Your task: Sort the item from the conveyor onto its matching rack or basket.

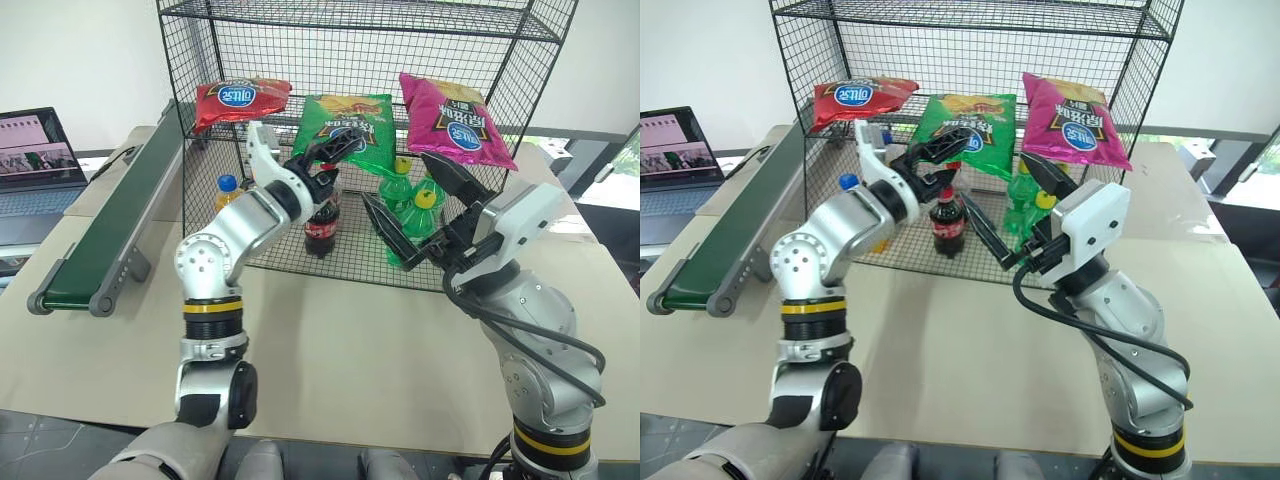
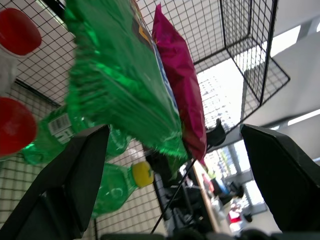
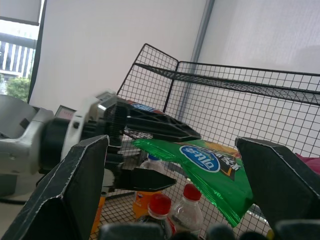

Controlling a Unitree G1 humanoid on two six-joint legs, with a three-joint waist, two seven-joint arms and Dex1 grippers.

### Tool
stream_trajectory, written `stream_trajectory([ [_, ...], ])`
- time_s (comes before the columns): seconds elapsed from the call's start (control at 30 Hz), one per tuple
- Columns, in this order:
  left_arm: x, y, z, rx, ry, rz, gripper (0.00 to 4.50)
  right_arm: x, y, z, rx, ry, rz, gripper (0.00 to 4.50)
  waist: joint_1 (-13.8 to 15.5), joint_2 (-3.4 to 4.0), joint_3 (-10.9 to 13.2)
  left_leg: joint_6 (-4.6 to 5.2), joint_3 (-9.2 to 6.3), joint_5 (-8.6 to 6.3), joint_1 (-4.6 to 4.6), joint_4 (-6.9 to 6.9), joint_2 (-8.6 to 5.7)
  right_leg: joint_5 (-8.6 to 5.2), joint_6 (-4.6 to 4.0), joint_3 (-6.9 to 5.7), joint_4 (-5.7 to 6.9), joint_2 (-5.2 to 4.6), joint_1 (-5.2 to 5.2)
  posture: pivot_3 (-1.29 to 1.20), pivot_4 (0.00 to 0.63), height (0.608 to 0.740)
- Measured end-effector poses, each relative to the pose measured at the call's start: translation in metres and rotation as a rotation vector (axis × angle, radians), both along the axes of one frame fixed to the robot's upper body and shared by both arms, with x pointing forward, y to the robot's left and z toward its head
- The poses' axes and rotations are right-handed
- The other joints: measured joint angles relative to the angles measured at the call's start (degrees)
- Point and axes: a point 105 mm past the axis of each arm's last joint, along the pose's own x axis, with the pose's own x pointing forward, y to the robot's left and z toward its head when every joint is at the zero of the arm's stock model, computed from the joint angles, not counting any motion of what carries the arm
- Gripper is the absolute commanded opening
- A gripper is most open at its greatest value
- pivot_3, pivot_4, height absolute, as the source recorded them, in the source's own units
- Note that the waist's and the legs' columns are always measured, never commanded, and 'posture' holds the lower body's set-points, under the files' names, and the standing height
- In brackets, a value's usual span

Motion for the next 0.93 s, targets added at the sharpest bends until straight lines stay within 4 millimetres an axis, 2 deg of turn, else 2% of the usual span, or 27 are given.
stream_trajectory([
  [0.17,-0.030,0.036,-0.003,0.070,-0.146,-0.087,4.45,0.000,-0.004,-0.014,-0.008,0.048,-0.004,4.50,-0.5,0.02,0.0,-0.08,0.00,0.05,0.00,-0.08,0.01,-0.01,0.00,-0.02,0.01,-0.01,-0.04,0.00,0.150,0.740],
  [0.23,-0.047,0.053,-0.013,0.145,-0.190,-0.118,4.45,-0.003,-0.007,-0.027,-0.023,0.092,-0.011,4.50,-0.8,0.07,0.0,-0.09,0.01,0.05,0.09,-0.21,0.01,-0.02,-0.02,-0.02,0.01,-0.02,-0.02,0.00,0.150,0.740],
  [0.33,-0.057,0.083,-0.054,0.348,-0.158,-0.068,4.45,-0.004,-0.018,-0.065,-0.041,0.246,-0.057,4.50,-0.9,0.10,0.0,-0.14,0.02,0.08,0.19,-0.34,0.02,-0.09,-0.13,-0.02,0.00,-0.02,-0.03,0.00,0.150,0.740],
  [0.43,-0.044,0.105,-0.100,0.587,-0.127,0.087,4.45,0.000,-0.030,-0.093,-0.043,0.351,-0.153,4.50,-0.6,0.09,0.0,-0.29,0.03,0.15,0.14,-0.36,0.02,-0.09,-0.15,-0.03,-0.01,-0.03,-0.07,0.00,0.150,0.740],
  [0.57,-0.029,0.128,-0.138,0.868,-0.192,0.276,4.45,0.003,-0.039,-0.119,-0.019,0.421,-0.266,4.50,-0.7,0.01,0.0,-0.32,0.03,0.17,0.08,-0.34,0.02,-0.09,-0.15,0.00,-0.07,-0.02,-0.10,0.00,0.150,0.740],
  [0.67,-0.029,0.127,-0.158,0.986,-0.251,0.312,4.45,0.010,-0.050,-0.130,0.011,0.456,-0.361,4.50,-0.9,0.02,0.0,-0.25,0.03,0.13,-0.04,-0.36,0.02,-0.10,-0.14,0.01,-0.07,-0.01,-0.17,0.00,0.150,0.740],
  [0.93,-0.031,0.111,-0.185,1.000,-0.275,0.328,4.45,0.015,-0.063,-0.154,0.011,0.502,-0.489,4.50,-0.9,0.03,0.0,-0.06,0.03,0.03,-0.03,-0.32,0.02,-0.11,-0.13,0.01,-0.01,-0.01,-0.14,0.00,0.150,0.740],
])
